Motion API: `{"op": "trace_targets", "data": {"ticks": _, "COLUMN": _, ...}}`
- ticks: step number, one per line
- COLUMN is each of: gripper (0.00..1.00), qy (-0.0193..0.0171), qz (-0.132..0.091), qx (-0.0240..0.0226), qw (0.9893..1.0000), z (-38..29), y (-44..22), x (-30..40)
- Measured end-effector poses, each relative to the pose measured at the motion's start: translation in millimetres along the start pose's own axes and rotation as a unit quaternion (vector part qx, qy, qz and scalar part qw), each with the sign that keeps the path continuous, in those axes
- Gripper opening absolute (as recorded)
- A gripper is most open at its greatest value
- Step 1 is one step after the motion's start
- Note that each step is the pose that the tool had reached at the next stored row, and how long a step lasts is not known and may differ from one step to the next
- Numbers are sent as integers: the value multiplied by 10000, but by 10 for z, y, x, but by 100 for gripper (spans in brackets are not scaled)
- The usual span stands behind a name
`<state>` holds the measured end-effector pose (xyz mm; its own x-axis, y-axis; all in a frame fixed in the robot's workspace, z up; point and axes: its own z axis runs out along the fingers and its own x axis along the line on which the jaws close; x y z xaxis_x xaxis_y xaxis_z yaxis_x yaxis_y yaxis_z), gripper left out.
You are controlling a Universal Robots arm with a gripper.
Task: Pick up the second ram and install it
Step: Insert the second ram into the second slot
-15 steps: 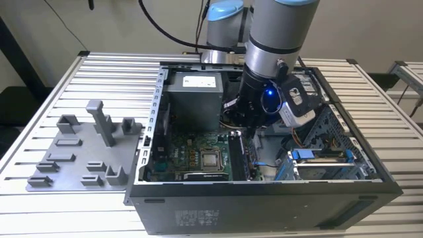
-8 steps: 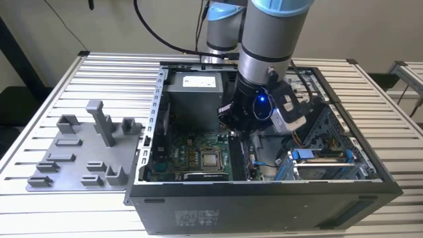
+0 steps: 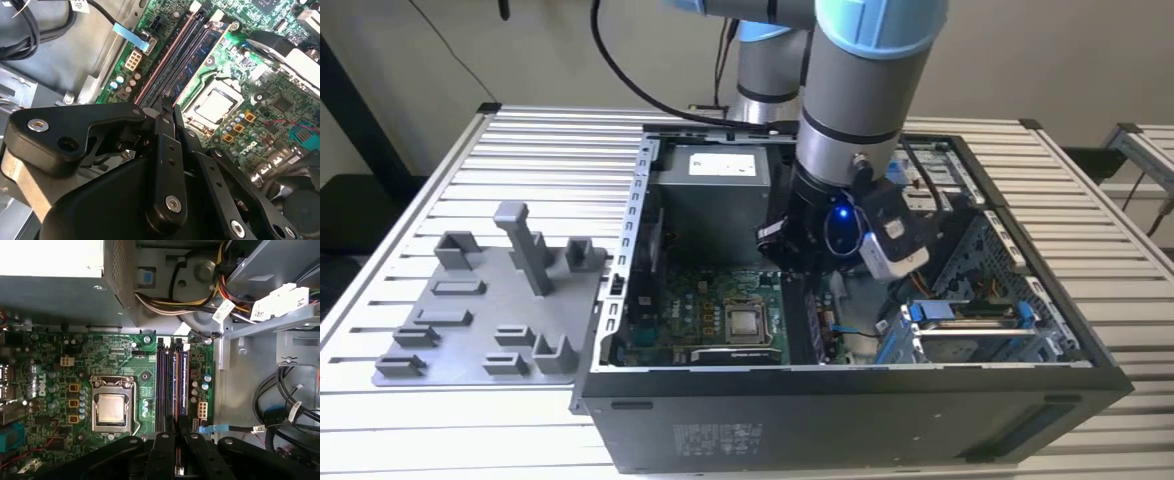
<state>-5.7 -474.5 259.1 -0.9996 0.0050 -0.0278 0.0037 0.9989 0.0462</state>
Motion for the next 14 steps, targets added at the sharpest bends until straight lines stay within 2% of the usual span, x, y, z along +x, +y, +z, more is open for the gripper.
{"op": "trace_targets", "data": {"ticks": 7, "gripper": 14, "qy": -9, "qz": 202, "qx": 8, "qw": 9998, "z": 126, "y": -6, "x": 39}}
{"op": "trace_targets", "data": {"ticks": 14, "gripper": 14, "qy": -10, "qz": 213, "qx": 38, "qw": 9998, "z": 242, "y": 24, "x": 52}}
